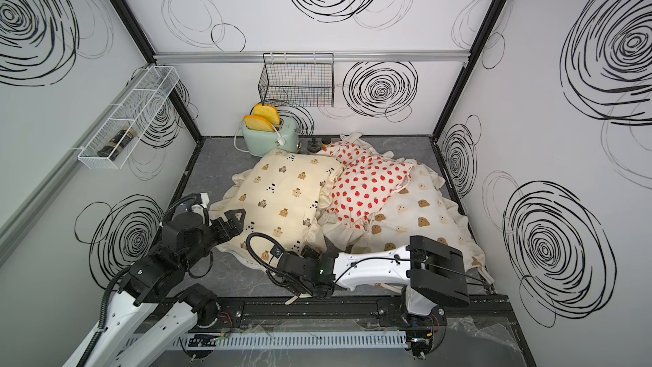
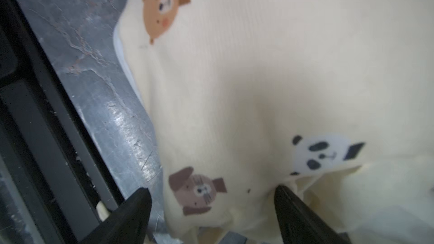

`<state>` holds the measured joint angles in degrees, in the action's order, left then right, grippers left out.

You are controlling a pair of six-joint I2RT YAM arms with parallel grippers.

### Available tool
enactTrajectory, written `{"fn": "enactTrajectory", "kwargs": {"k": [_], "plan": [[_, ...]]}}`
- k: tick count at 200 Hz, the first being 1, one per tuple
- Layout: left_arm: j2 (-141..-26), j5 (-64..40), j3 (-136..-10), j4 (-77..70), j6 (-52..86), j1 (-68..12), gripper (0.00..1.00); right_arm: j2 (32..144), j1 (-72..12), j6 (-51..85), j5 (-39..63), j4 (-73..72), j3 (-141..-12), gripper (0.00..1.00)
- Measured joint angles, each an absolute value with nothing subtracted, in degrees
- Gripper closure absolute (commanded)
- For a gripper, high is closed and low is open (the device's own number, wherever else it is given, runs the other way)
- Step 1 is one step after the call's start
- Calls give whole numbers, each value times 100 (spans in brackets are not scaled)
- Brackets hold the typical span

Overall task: Zip up pillowcases
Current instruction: Adjust the pillowcase at the center of the board.

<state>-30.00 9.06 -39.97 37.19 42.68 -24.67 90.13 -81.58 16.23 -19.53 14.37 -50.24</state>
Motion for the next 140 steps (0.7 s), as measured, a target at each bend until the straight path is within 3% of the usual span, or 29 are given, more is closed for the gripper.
{"fn": "enactTrajectory", "kwargs": {"k": [72, 140], "plan": [[-3006, 816, -3997, 3726, 4265, -2477, 3, 9008, -8042, 1592, -2082, 1131, -4587, 36], [-2989, 799, -3907, 3723, 4270, -2591, 3, 9011, -7693, 1291, -2045, 775, -4523, 65]]}}
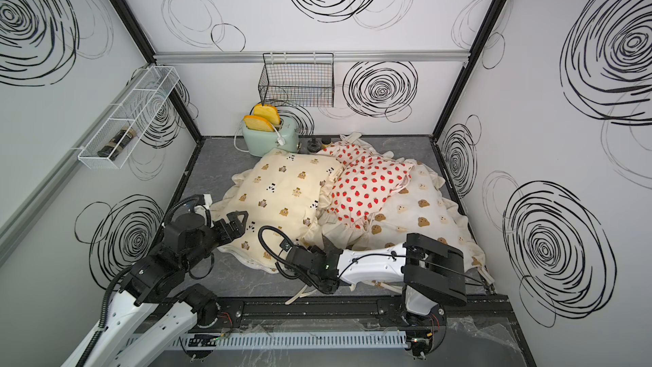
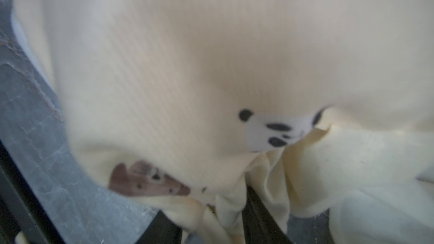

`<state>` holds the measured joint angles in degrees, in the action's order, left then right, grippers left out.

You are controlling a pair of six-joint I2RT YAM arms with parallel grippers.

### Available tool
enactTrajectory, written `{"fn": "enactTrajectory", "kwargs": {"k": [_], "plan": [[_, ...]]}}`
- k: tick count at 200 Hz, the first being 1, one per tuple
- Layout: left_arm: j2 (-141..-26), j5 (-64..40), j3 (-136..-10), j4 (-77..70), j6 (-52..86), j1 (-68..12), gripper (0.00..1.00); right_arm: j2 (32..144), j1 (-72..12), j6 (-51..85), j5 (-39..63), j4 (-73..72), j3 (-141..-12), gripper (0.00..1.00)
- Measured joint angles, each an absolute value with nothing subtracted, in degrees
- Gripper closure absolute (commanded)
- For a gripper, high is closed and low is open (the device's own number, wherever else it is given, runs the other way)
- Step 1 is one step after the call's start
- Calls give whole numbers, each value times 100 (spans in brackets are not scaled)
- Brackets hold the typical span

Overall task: Zip up pillowcases
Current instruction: Adjust the pillowcase at the center of the board, then zip the zipper on the pillowcase.

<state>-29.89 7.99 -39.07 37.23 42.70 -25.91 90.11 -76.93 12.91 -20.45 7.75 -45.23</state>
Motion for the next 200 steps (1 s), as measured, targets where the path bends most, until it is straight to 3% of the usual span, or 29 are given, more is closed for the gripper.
{"fn": "enactTrajectory", "kwargs": {"k": [52, 124, 158, 200], "plan": [[-3044, 921, -3879, 3721, 4355, -2842, 1, 8739, -7378, 1107, -1855, 515, -4392, 86], [-3234, 1476, -3879, 3721, 4633, -3776, 4, 7885, -6855, 998, -1413, 379, -4176, 96], [-3312, 2047, -3857, 3653, 4807, -4821, 11, 7642, -6576, 998, -1118, 390, -4147, 99], [-3793, 3083, -3787, 3439, 4976, -6764, 16, 7575, -6434, 1009, -738, 456, -4241, 100]]}}
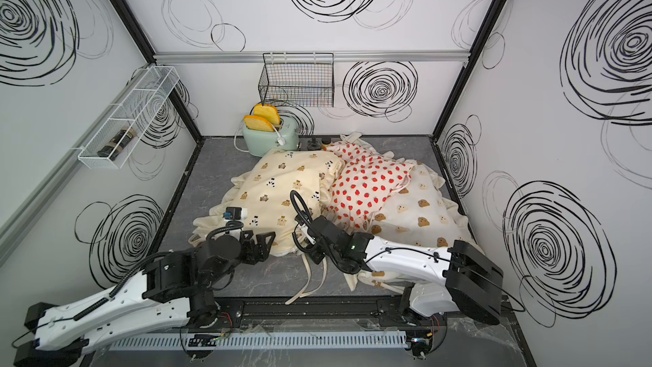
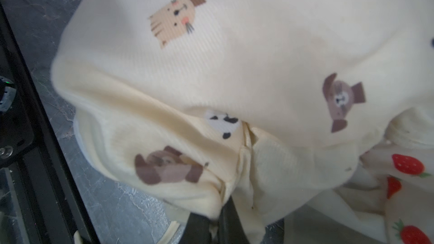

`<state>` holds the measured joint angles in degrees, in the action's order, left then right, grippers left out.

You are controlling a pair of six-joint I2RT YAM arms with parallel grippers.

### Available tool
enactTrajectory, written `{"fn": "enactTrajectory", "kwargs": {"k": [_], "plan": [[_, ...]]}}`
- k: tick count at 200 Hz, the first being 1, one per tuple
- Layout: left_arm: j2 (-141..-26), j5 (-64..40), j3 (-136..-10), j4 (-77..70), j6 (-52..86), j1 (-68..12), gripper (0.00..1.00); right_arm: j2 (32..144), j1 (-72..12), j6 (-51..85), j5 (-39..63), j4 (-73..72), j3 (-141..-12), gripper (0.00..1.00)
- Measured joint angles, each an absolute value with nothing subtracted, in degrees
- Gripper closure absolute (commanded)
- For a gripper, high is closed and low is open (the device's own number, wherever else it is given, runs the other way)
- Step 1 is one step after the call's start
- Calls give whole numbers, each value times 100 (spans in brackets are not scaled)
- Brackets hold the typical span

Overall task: Zip up pillowcases
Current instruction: Zip the zipper on the pillowcase.

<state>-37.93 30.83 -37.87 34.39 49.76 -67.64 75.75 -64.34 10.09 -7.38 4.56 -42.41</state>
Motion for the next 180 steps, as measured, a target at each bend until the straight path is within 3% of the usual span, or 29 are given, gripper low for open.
{"fn": "enactTrajectory", "kwargs": {"k": [29, 53, 105, 180], "plan": [[-4237, 3503, -3782, 3444, 5251, -7732, 25, 7572, -6401, 1052, -506, 530, -4364, 100], [-4305, 3553, -3627, 3332, 5465, -8034, 31, 7561, -6359, 1135, -373, 593, -4431, 100], [-4377, 3188, -3227, 2926, 5629, -7977, 39, 7535, -6353, 1267, -139, 659, -4547, 100], [-4484, 2340, -2961, 2060, 5581, -7275, 49, 7467, -6340, 1286, 314, 635, -4613, 100]]}}
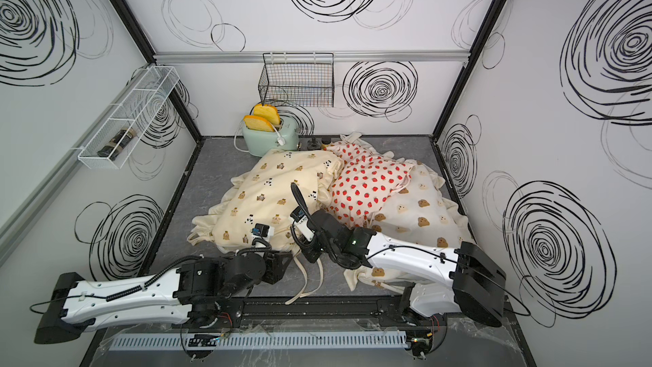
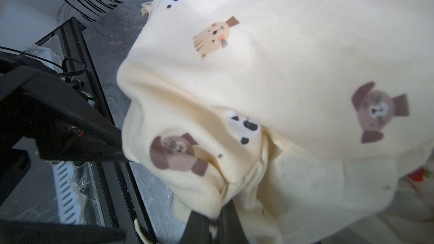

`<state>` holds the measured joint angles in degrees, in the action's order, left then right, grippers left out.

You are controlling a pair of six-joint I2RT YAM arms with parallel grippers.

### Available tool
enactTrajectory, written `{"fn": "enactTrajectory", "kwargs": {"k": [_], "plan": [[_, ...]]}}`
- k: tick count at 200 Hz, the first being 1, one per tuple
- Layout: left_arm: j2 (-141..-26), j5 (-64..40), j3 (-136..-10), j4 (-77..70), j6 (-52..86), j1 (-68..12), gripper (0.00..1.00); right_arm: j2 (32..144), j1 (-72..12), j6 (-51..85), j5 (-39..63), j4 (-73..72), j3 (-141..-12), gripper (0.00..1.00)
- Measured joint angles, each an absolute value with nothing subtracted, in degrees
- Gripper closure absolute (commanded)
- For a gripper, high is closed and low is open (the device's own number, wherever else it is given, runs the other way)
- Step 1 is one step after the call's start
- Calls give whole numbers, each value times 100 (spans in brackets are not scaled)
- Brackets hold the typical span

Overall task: Zip up pillowcases
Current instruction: Zip the zipper on the pillowcase.

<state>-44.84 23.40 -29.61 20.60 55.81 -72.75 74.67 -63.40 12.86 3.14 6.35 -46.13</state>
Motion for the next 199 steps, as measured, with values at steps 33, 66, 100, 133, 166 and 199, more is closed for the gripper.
{"fn": "enactTrajectory", "kwargs": {"k": [33, 66, 100, 133, 166, 199], "plan": [[-4486, 2169, -2801, 1787, 5481, -7011, 57, 7467, -6333, 1286, 379, 635, -4613, 100], [-4475, 1979, -2679, 1610, 5395, -6722, 64, 7467, -6333, 1286, 412, 635, -4615, 100], [-4434, 1750, -2473, 1288, 5323, -6613, 70, 7470, -6333, 1293, 419, 642, -4646, 100], [-4405, 1581, -2451, 1068, 5288, -6552, 76, 7470, -6333, 1308, 421, 626, -4744, 100], [-4410, 1553, -2451, 1020, 5258, -6545, 78, 7474, -6333, 1310, 423, 593, -4755, 100], [-4392, 1581, -2451, 1055, 5266, -6471, 77, 7474, -6333, 1345, 423, 593, -4755, 100]]}}
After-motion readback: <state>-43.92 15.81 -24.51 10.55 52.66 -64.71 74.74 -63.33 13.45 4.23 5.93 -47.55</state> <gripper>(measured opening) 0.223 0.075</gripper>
